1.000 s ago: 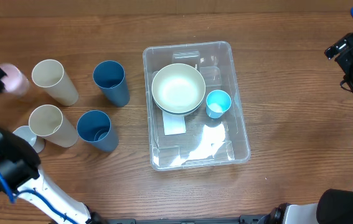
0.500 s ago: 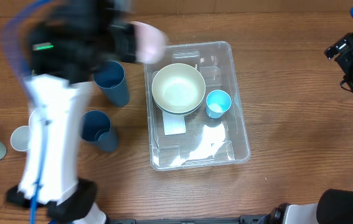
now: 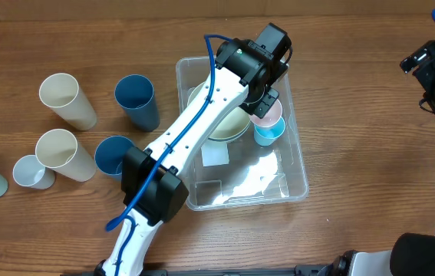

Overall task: Pack container
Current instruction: 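Place the pink cup into the light blue cup in the bin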

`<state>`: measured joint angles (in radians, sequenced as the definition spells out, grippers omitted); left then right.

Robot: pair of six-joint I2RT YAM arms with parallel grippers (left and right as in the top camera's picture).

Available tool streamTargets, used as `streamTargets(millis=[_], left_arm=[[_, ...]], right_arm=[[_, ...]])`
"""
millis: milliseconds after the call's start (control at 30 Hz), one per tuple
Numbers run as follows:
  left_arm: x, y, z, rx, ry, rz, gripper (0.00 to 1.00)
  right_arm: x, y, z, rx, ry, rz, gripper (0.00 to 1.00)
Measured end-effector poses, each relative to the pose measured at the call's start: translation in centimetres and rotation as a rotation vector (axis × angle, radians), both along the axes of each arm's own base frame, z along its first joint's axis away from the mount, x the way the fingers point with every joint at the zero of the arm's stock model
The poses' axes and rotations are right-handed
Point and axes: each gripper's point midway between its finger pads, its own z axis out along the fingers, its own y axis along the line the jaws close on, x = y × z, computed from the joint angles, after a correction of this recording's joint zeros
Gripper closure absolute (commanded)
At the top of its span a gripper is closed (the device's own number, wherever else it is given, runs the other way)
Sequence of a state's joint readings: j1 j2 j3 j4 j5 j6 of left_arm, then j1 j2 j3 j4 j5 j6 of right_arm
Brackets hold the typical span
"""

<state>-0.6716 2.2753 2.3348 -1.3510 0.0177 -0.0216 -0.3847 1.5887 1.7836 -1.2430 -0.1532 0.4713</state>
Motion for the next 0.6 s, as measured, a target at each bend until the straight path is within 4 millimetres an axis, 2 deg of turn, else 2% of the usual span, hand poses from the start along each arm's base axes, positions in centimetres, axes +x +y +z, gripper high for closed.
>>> streamTargets(millis=[233,267,300,367,433,533,600], left_arm=[[0.8,-0.6,-1.5,0.001,0.0,-0.004,0.92],[0.7,-0.6,-1.5,0.001,0.0,-0.004,0.86],[0.7,-0.6,-1.5,0.002,0.001,-0.004,0.84],[0.6,-0.5,-1.6,0.006,0.005,-0.007,0.7],[0.4,-0.3,-1.6,0.014,0.013,-0.008,0.63],[-0.4,0.5,-1.3,0.043,0.047,-0.001,0.59],[-0.5,1.3,0.2,0.052,0.042,0.037,0.59]], right_arm=[[0.0,0.0,0.0,0.0,0.0,0.0,0.0],[0.0,0.0,0.0,-0.001,0.0,0.0,0.0],[0.0,0.0,0.0,-0.001,0.0,0.0,0.0],[0.0,0.0,0.0,-0.001,0.001,0.0,0.0],[0.0,0.0,0.0,0.0,0.0,0.001,0.0],[0.0,0.0,0.0,-0.001,0.0,0.0,0.0],[0.0,0.0,0.0,0.0,0.0,0.0,0.0]])
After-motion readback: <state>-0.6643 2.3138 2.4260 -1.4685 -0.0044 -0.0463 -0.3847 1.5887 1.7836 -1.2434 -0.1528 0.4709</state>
